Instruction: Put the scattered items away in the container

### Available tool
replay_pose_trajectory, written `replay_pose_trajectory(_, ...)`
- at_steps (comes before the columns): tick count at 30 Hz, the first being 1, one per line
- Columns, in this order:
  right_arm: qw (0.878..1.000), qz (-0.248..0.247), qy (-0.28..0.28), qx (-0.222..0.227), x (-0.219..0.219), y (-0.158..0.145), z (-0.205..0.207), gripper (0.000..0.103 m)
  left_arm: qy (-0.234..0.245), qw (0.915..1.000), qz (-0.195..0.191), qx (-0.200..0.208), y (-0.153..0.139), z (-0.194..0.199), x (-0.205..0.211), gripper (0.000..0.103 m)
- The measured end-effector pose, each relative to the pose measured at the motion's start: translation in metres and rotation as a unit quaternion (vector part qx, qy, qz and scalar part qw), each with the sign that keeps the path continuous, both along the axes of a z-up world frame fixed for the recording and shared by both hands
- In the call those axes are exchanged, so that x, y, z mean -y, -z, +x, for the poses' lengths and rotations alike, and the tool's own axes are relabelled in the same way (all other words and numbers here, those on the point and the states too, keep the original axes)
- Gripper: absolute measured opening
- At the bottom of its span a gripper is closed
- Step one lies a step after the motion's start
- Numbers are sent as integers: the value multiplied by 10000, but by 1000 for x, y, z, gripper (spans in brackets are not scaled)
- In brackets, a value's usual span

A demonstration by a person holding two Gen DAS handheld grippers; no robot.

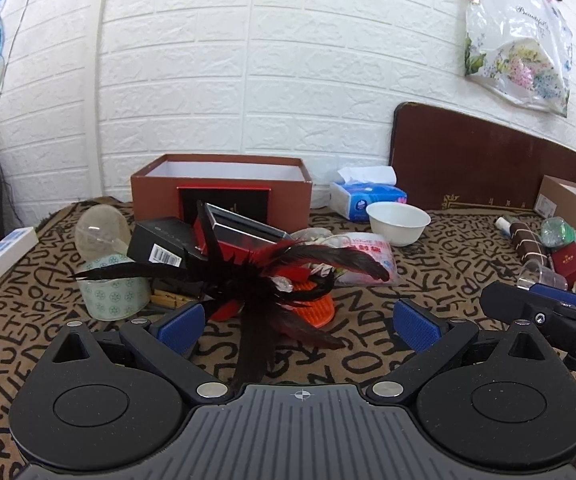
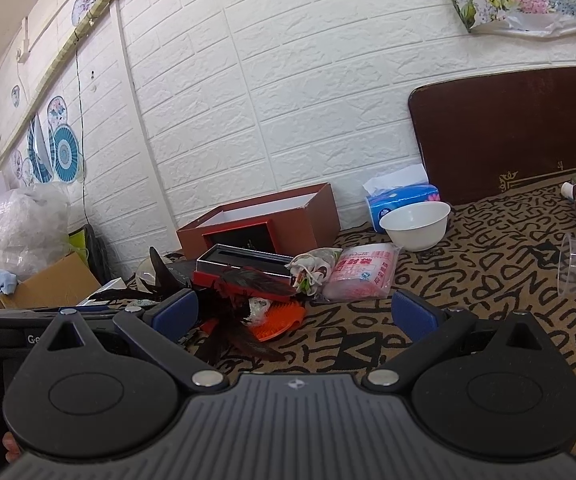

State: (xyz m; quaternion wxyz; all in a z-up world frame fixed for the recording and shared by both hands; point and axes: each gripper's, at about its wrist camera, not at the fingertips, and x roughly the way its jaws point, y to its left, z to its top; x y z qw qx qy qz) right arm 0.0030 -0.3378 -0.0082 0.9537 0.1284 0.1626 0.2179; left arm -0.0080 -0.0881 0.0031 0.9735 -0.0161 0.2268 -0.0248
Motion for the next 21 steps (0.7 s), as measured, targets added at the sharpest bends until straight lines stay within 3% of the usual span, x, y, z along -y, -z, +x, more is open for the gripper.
replay_pose_trajectory(12,10000,11,-8,-6,0,0,-1,102,239,9995,168,129,0,-6,11,103)
replay_pose_trajectory(17,10000,31,-7,-19,1,1,0,102,184,9983,521,192,1,-11,19,103)
replay_pose_trajectory(21,10000,36,5,-5,3,0,0,102,178,9982,525,245,0,-12,19,103)
